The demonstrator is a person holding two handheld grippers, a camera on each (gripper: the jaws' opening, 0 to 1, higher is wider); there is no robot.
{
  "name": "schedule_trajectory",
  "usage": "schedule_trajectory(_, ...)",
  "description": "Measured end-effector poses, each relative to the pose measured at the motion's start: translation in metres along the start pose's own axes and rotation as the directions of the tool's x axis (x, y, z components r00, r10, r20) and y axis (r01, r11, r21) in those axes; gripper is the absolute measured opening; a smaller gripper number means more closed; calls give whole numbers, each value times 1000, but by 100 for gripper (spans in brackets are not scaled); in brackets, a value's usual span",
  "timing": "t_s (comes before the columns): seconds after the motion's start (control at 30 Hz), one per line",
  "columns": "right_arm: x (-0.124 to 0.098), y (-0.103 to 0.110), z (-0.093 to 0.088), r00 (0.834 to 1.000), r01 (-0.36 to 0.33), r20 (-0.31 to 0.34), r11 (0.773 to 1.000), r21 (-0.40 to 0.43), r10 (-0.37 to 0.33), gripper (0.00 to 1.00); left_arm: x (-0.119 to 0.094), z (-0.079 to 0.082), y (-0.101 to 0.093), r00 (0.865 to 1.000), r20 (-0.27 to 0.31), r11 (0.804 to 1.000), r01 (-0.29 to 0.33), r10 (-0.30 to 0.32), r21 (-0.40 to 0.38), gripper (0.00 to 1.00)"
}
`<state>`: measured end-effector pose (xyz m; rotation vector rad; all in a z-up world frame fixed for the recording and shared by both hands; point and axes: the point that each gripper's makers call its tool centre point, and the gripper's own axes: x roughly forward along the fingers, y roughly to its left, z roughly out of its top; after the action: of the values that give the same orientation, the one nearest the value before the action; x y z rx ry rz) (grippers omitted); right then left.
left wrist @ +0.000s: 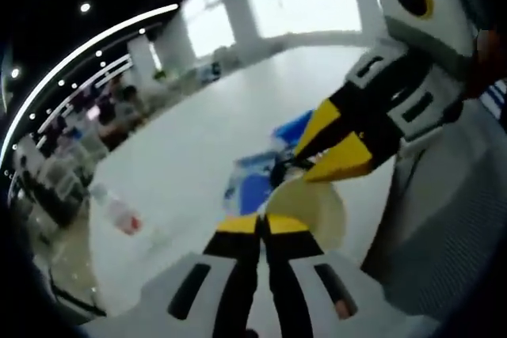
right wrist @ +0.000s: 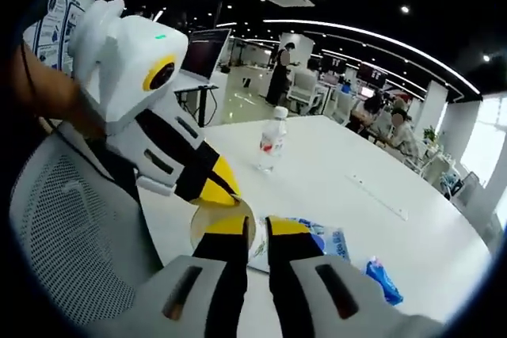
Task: Arrange the tabletop items into an orderly group along one side of the table until the central work area is clear of visible clutter.
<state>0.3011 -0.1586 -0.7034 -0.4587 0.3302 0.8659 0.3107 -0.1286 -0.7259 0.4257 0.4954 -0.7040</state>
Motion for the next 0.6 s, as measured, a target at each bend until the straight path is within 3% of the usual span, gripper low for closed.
schedule_trajectory(0.17, 3, -2, -5, 1000, -4, -2, 1000, 8, 4, 7, -4, 4, -7, 999, -24, 995, 43, -45, -87, 0)
schedule_trajectory(0.6, -3, 1, -18, 1000, -5, -10, 1000, 0, 5, 1, -3, 6, -24, 995, -55, 996, 78, -80, -44, 0)
